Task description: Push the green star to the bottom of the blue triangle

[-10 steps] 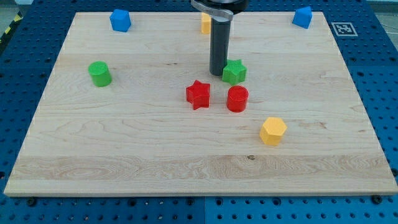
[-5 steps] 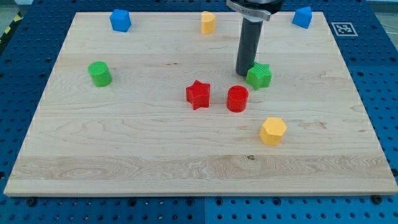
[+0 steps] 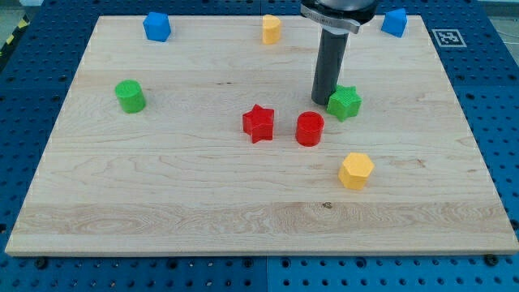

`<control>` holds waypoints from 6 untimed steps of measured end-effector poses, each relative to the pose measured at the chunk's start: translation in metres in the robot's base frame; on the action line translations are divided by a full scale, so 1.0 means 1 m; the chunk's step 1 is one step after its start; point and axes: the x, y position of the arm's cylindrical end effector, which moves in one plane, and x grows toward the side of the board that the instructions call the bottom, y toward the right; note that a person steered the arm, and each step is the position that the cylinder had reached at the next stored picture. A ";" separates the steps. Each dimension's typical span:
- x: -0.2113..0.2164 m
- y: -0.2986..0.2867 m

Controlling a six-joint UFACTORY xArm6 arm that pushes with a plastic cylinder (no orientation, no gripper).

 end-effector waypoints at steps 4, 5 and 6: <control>0.024 0.003; 0.024 0.003; 0.024 0.006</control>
